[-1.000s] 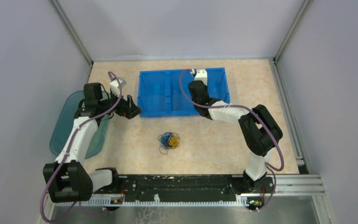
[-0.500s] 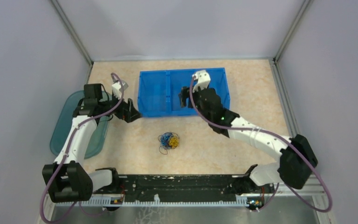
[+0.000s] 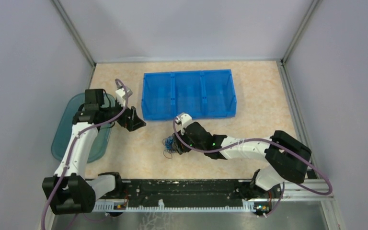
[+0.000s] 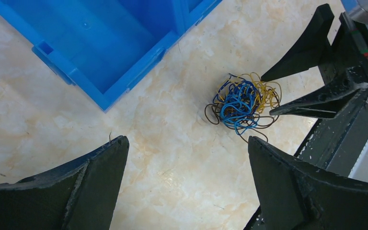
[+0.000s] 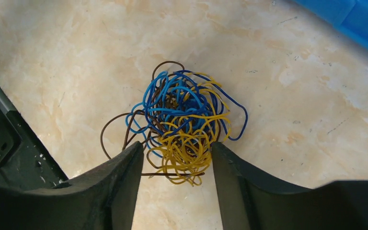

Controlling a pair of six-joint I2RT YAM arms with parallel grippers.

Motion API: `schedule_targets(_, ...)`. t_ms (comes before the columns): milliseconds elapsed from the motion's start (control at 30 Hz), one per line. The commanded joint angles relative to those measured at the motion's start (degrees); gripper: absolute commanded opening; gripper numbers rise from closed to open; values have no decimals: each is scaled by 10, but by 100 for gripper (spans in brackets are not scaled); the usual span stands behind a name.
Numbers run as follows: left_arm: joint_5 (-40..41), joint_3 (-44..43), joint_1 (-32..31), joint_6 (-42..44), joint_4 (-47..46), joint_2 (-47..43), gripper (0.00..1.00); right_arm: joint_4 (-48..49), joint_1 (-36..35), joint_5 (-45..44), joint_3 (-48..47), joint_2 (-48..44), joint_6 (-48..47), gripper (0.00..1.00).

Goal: Untangle the cables

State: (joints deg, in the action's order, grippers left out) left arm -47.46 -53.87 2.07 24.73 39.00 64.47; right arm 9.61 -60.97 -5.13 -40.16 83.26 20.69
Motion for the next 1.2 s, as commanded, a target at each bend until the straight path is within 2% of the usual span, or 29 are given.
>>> schedule_targets(0,-25,-2,0,14,11,-15,100,52,-2,-7,-16,15,14,51)
schedule_targets(133,-31,7,0,18,13,-16,100,61,-2,-10,-20,19,16,25)
schedule_targets(233,-35,12,0,20,16,-15,100,53,-2,-12,-26,1,14,10)
schedule_targets(300,-46,9,0,32,30,-16,100,48,-2,-14,-27,-19,9,4)
schedule_targets(433,-55,-15,-5,86,98,-16,100,54,-2,-1,-26,-61,-4,0)
schedule_targets(567,-57,-24,-13,101,133,-7,100,82,-2,19,-19,-90,-7,0)
schedule_targets(767,-78,10,-50,72,106,-14,96,103,-2,53,-33,-101,-1,0)
schedule_targets(933,-85,22,-92,67,82,-25,88,117,-2,96,-50,-95,6,0)
schedule_targets(1167,-99,9,-134,74,92,-4,72,149,-2,126,-63,-97,19,0)
